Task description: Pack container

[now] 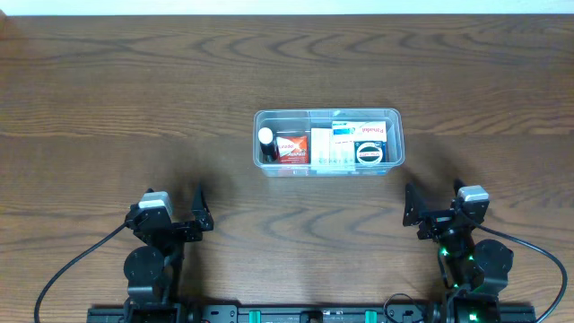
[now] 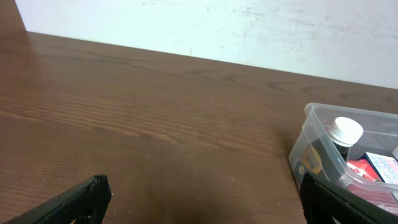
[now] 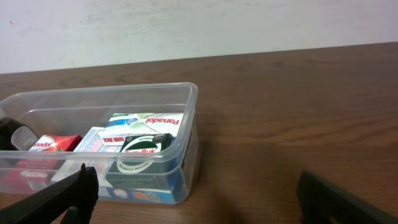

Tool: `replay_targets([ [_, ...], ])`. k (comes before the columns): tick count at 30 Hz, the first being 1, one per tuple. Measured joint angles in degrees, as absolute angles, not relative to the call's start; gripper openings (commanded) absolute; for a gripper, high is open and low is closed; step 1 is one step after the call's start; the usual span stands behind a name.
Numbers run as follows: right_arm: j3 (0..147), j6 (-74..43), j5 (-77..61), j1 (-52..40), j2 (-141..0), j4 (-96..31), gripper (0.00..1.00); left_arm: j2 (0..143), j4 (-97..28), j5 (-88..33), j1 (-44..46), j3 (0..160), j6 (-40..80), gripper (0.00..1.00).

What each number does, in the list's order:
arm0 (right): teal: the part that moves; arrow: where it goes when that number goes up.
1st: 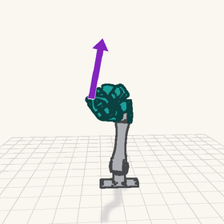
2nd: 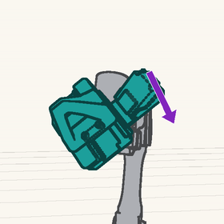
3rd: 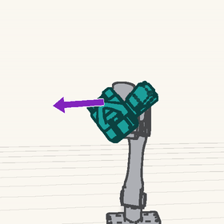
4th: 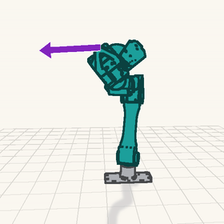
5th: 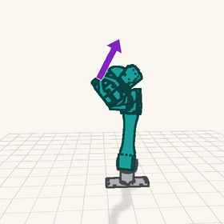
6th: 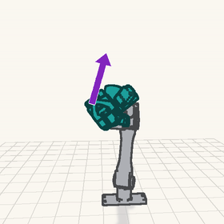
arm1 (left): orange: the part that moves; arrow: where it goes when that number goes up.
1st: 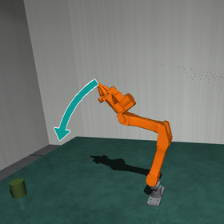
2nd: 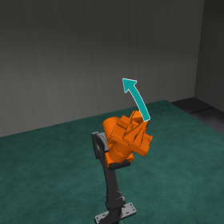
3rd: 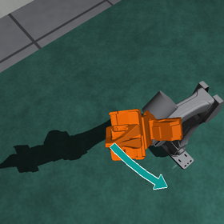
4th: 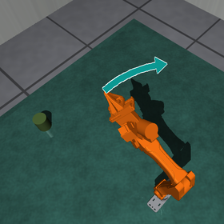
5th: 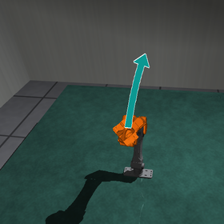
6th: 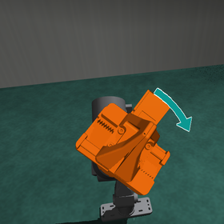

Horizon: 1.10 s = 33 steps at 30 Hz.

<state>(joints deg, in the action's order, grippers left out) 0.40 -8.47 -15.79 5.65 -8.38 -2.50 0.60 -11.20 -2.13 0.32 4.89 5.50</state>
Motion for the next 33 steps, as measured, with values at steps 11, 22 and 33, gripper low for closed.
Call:
replay_targets([
  [11, 0.40, -8.47, -15.79, 5.65, -8.38, -2.48, 0.99, 0.60, -11.20, -2.13, 0.32, 4.89, 5.50, 0.98],
  [22, 0.40, -8.47, -15.79, 5.65, -8.38, -2.50, 0.99, 0.60, -11.20, -2.15, 0.32, 4.91, 5.50, 0.98],
  [33, 0.40, -8.47, -15.79, 5.65, -8.38, -2.50, 0.99, 0.60, -11.20, -2.13, 1.45, 4.91, 5.50, 0.98],
])
